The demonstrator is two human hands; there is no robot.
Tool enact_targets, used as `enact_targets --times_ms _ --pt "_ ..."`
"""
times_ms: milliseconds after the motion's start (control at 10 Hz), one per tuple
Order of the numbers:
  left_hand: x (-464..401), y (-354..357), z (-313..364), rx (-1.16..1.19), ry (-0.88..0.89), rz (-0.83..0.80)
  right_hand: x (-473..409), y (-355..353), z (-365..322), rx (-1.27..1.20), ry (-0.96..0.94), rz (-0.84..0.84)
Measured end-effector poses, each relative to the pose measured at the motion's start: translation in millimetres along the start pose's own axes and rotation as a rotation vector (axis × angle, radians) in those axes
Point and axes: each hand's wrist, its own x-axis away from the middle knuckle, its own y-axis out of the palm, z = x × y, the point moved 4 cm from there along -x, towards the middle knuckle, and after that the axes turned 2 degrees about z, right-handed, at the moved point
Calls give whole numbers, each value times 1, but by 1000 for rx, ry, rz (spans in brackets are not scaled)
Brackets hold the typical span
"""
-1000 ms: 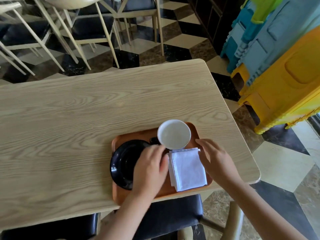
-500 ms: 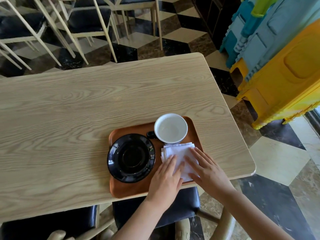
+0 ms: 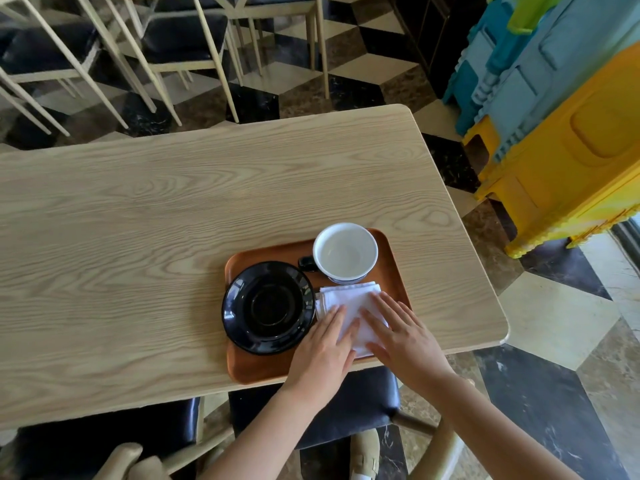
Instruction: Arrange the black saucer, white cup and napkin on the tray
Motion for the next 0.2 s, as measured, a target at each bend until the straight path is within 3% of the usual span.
enact_targets --times_ms 100,200 --pt "-3 -2 1 -4 0 -139 -3 2 1 -18 27 -154" --pt "-17 -34 0 -9 -35 -167 -20 -19 6 -130 156 -229"
